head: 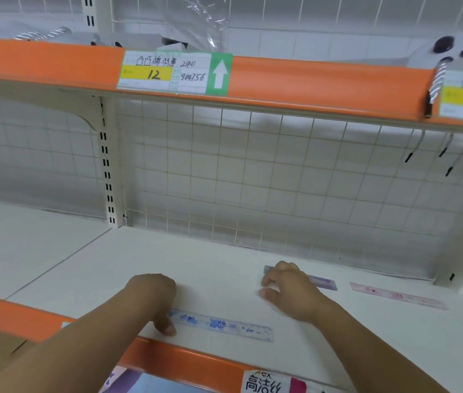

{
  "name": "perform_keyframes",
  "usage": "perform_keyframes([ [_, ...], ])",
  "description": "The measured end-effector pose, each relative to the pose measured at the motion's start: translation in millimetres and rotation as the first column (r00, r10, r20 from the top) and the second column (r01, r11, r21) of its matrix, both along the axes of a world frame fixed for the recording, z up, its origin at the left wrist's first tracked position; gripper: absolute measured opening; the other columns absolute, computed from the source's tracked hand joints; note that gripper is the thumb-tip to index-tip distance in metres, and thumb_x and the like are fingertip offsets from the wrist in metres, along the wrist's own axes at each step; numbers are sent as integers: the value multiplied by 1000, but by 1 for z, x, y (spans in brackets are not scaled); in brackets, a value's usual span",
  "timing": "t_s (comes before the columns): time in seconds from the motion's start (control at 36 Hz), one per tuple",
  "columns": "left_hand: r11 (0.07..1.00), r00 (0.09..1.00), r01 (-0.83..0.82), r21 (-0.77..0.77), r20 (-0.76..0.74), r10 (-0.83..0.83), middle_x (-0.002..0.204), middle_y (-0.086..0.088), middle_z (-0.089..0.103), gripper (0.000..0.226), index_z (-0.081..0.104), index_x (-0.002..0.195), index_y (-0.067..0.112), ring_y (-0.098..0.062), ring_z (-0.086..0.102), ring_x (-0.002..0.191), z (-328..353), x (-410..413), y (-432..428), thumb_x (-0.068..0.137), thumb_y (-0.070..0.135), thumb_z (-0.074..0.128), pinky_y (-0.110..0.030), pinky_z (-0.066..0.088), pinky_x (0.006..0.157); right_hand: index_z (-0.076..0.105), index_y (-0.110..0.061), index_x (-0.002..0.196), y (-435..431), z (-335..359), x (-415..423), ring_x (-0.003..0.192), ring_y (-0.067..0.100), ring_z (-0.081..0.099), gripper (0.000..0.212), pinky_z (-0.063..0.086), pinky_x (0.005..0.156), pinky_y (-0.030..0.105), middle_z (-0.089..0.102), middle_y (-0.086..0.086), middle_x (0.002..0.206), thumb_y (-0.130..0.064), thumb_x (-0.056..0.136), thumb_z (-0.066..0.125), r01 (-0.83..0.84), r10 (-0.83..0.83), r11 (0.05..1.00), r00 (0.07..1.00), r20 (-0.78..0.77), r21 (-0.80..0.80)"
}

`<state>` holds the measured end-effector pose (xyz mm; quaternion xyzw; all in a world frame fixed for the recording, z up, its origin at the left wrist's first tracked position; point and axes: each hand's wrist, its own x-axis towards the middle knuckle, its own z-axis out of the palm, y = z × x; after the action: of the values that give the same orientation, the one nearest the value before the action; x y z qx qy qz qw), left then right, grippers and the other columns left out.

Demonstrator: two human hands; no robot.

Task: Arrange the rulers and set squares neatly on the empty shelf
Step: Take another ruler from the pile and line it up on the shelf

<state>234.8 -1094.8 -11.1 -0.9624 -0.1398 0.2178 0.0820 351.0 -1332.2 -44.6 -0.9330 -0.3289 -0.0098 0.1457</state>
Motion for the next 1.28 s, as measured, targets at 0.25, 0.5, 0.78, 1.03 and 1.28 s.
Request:
perform_keyframes([
  [0.25,994,990,104,-44,96,-99,91,3,59,46,60,110,14,-16,56,84,0,-3,-3,75,40,76,-28,47,75,61,-31,89,7,-1,-35,97,10,51,23,45,91,30,53,-9,101,-54,87,56,-100,96,995,983,-158,-15],
  [0.5,984,978,163,-76,144,-151,112,-2,63,38,62,113,12,-18,58,96,-7,-6,-4,82,33,70,-28,46,79,57,-30,99,7,1,-48,98,13,49,27,44,89,27,47,-8,104,-45,81,69,-116,90,987,973,-211,-115],
  [0.78,989,983,129,-76,142,-118,116,-2,62,41,57,114,13,-18,56,93,-9,-7,-3,83,37,69,-27,45,78,45,-25,93,11,-2,-51,87,13,45,19,39,72,22,46,-5,100,-30,88,63,-52,21,990,972,-234,-128],
  [1.03,992,994,86,-88,79,-79,119,-1,62,66,54,123,14,-16,60,102,-7,-15,-6,74,53,73,-26,47,85,59,-35,107,10,-5,-48,94,19,50,19,42,86,29,43,-2,99,-23,95,51,-67,54,991,992,-112,-116],
  [1.28,992,992,112,-53,55,-109,112,-1,64,64,56,123,10,-16,56,90,-5,-14,-11,75,50,73,-27,48,87,54,-16,115,11,-3,-39,97,20,42,29,45,88,35,41,5,105,-16,89,42,-96,70,959,992,-104,-268],
])
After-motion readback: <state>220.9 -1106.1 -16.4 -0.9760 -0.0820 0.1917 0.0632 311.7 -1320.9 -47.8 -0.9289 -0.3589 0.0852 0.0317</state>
